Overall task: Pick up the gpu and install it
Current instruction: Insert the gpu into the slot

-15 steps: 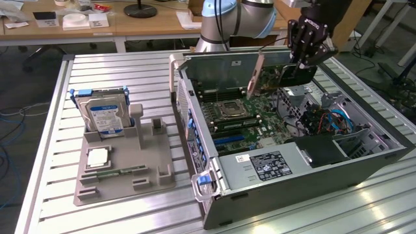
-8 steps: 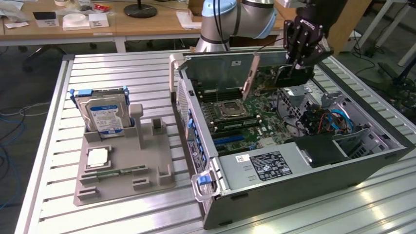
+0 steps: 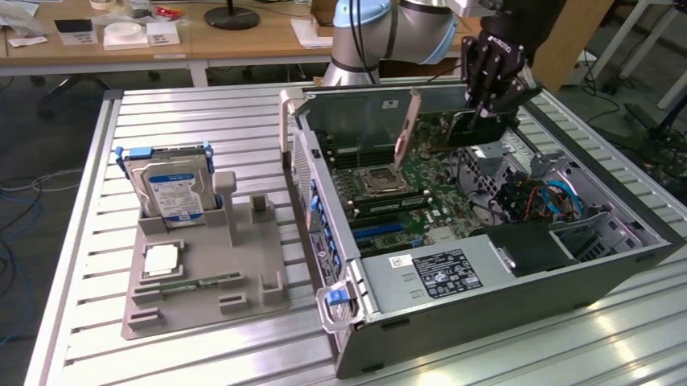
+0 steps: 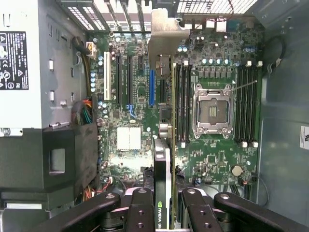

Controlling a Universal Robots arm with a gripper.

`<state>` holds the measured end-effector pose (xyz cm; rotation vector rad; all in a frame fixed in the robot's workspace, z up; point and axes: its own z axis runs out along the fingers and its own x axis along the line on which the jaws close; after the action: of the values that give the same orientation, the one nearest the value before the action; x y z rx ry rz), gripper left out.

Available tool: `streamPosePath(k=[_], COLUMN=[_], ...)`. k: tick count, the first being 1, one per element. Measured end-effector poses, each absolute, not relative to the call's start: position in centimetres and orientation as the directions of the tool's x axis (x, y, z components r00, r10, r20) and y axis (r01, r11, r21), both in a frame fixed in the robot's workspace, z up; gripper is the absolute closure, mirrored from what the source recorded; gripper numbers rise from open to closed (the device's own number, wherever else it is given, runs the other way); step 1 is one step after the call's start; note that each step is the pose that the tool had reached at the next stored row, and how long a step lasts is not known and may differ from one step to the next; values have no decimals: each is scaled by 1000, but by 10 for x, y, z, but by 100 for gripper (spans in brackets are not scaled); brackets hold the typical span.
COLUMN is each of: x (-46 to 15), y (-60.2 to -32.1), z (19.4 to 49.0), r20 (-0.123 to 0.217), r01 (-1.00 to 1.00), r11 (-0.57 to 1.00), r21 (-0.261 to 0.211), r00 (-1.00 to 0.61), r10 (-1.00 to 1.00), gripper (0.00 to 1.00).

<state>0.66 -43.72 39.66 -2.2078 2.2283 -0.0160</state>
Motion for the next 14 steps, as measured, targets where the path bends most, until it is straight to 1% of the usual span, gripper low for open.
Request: streamPosePath(k=[14], x=[-4], y=[-439], z=[390], r20=[4], r01=[-1000], r11=[9], r21=[-11], r00=[-9], r10=[-1000], gripper=[73])
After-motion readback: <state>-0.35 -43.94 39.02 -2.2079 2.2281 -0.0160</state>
